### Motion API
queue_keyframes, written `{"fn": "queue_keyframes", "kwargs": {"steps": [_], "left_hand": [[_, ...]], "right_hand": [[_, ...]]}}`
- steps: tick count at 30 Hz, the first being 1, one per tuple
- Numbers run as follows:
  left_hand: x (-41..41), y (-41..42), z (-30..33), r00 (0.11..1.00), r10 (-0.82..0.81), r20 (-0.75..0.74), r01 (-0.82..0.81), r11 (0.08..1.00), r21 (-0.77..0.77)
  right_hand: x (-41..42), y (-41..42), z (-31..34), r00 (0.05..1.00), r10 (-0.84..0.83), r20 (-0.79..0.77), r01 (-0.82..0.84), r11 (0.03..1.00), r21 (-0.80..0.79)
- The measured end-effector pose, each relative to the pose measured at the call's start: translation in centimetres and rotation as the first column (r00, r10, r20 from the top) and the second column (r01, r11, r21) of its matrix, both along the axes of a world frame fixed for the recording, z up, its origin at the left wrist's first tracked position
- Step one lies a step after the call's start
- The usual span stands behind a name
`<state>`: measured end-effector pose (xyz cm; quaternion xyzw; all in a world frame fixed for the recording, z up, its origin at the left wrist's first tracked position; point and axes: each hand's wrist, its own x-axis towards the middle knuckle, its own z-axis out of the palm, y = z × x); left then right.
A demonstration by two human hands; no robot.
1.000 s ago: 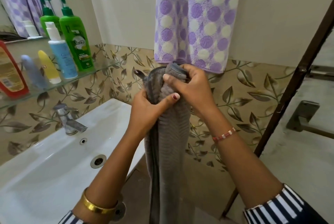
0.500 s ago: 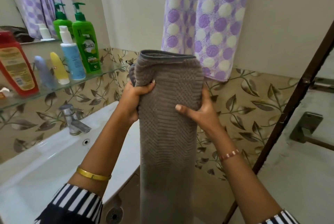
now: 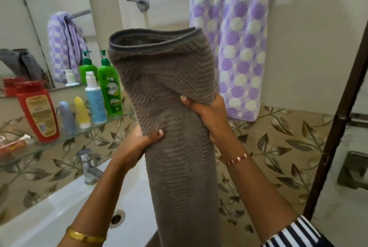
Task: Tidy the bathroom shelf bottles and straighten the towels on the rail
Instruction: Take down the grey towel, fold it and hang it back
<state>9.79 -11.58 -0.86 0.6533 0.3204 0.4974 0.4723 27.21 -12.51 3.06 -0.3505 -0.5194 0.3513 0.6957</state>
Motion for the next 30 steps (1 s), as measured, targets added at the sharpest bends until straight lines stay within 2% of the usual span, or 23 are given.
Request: {"fn": "queue_keyframes", "kwargs": {"steps": [8,13,16,17,19,21,23,25,28,30], "left_hand": [[2.9,4.1,6.7,0.935,0.222,0.278,-0.241,0.97,0.036],[5.0,6.6,11.1,0.863,0.315,0.394,-0.363,0.93,0.05],[5.5,8.0,13.1,0.842,0.343,0.416,-0.411,0.908,0.085],[5.5,8.5,13.6,0.837,0.344,0.427,-0.417,0.905,0.087],[5.3,9.5,15.1,0.812,0.367,0.453,-0.442,0.894,0.068],[5.0,10.3,17.1,0.797,0.38,0.468,-0.466,0.881,0.078],[4.6,11.1,19.2,0.804,0.349,0.481,-0.459,0.879,0.128],[4.3,11.9,21.1,0.83,0.304,0.467,-0.419,0.893,0.164],[3.6,13.4,23.6,0.883,0.196,0.426,-0.31,0.926,0.216],[3.0,14.4,25.3,0.893,0.159,0.422,-0.276,0.933,0.232]], "right_hand": [[-0.3,3.8,8.4,0.97,-0.203,0.135,0.16,0.948,0.273],[-0.1,5.7,12.4,0.876,-0.426,0.225,0.302,0.849,0.433],[-0.3,5.8,13.2,0.747,-0.585,0.315,0.364,0.758,0.542],[-0.3,5.7,12.9,0.669,-0.663,0.336,0.402,0.703,0.587],[-0.9,5.4,11.0,0.441,-0.824,0.356,0.458,0.547,0.7],[-2.0,5.5,8.2,0.263,-0.887,0.381,0.403,0.459,0.792],[-3.0,6.9,6.1,0.162,-0.896,0.413,0.328,0.443,0.834],[-3.3,8.9,6.2,0.106,-0.901,0.421,0.31,0.432,0.847],[-3.5,11.3,9.3,0.018,-0.902,0.43,0.324,0.412,0.851],[-4.0,13.0,11.5,-0.081,-0.893,0.442,0.317,0.398,0.861]]}}
